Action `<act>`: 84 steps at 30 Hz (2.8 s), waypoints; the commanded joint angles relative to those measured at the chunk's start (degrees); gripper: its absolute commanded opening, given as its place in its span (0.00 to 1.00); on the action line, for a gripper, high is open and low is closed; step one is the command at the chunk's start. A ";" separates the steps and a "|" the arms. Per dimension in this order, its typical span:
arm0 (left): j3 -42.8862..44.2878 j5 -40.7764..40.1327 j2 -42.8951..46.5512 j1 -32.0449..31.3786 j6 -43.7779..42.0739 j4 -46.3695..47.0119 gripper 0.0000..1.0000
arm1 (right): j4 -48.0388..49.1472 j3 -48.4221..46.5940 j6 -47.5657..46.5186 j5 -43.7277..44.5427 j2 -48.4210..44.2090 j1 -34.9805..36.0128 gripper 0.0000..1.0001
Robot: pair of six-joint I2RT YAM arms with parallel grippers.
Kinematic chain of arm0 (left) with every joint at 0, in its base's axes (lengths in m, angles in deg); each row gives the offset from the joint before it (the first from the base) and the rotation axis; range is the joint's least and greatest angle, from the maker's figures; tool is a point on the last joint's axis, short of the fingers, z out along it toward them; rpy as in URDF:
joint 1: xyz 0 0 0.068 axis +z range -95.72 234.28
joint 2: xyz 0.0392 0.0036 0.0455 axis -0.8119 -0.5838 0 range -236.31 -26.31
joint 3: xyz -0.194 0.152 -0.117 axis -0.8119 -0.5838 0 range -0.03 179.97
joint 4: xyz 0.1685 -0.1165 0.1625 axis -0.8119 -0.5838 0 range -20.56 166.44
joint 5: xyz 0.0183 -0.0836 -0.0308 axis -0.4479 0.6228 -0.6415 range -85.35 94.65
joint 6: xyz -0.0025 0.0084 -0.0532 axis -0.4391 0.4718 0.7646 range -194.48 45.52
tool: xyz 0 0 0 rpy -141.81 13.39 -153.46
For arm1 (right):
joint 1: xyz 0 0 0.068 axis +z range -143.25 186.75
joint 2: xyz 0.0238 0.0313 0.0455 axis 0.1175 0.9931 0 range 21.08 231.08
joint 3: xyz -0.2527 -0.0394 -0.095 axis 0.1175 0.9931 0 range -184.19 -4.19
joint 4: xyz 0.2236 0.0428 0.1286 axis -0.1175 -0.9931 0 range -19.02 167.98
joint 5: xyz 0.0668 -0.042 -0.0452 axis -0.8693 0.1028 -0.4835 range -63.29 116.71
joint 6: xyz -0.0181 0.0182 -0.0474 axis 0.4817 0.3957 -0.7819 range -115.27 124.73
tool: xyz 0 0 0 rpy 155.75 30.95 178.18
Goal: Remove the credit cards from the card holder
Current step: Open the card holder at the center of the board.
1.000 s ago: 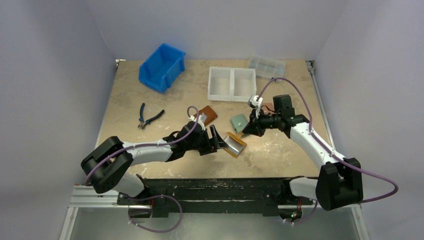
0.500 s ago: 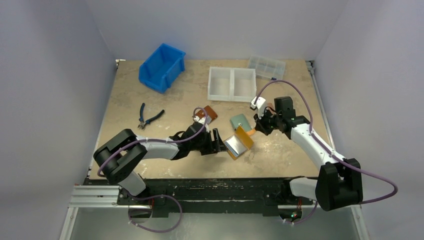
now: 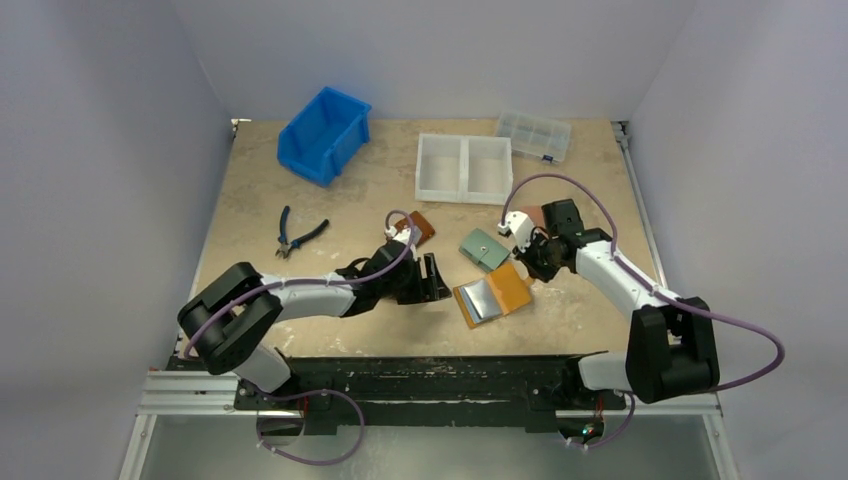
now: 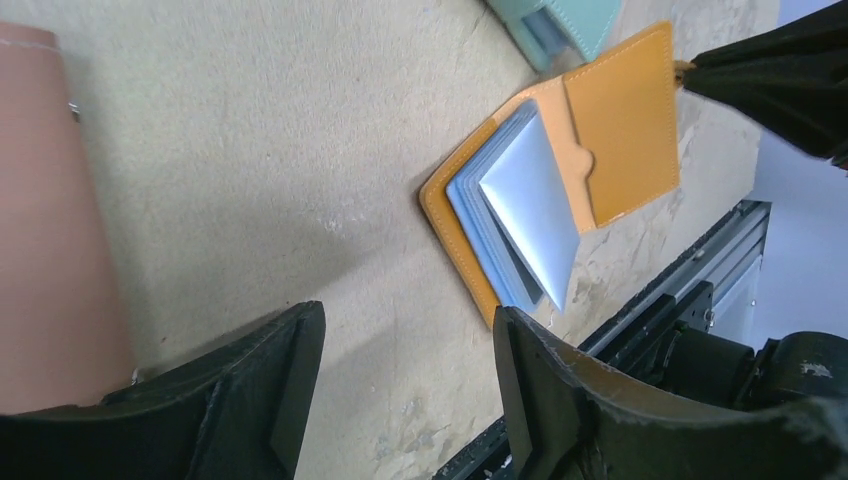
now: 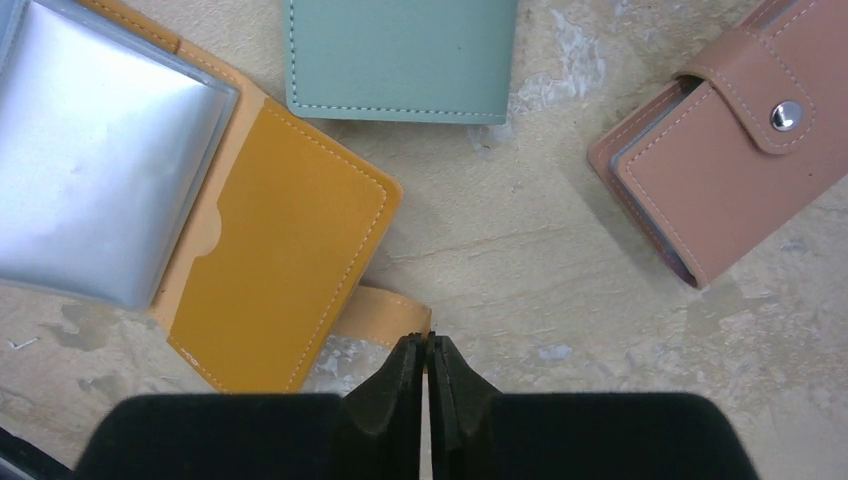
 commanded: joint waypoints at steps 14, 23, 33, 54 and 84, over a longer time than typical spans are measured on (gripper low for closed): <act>-4.10 -19.97 30.55 1.36 -11.14 -11.40 0.89 | -9.61 -16.81 -5.50 -11.81 -3.15 -0.26 0.76; -6.82 -12.34 32.27 2.63 -11.19 -9.06 0.91 | -3.62 -23.54 3.97 -8.49 5.86 2.35 0.67; -11.49 6.92 12.38 2.13 -1.51 22.21 0.43 | -12.28 -13.89 -9.67 -27.77 -1.77 9.57 0.65; 19.50 14.87 -28.35 -4.65 6.44 32.81 0.20 | 2.92 -4.20 5.35 -28.88 -12.86 -4.52 0.60; 26.52 9.15 -32.67 -6.97 4.68 16.72 0.32 | -4.84 -2.52 -4.91 -14.67 -8.09 -5.27 0.75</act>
